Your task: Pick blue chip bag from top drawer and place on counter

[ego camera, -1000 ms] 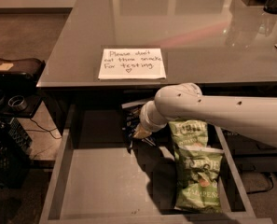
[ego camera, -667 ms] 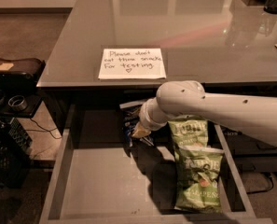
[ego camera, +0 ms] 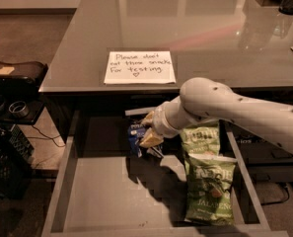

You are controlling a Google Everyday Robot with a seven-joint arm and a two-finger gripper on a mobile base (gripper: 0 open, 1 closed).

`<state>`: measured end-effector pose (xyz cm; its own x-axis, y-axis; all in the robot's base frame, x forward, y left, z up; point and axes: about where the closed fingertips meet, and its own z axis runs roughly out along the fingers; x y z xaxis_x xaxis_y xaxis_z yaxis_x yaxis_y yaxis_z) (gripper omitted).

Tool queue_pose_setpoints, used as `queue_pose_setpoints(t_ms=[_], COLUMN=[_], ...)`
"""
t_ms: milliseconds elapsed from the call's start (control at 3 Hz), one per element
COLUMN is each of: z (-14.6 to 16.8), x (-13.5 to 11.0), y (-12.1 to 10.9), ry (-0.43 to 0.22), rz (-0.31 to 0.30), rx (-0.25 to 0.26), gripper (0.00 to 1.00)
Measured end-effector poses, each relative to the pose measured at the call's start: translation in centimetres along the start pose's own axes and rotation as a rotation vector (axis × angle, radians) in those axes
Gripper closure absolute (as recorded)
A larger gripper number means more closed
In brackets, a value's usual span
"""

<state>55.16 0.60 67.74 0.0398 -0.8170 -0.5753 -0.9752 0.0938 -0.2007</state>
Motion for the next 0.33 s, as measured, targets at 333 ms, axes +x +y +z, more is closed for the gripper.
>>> queue_pose_setpoints(t_ms=[333], z=[-2.98], x=[-0.82], y=[2.09], ry=[-0.026], rz=[0.014], rx=[-0.030], gripper=[1.00])
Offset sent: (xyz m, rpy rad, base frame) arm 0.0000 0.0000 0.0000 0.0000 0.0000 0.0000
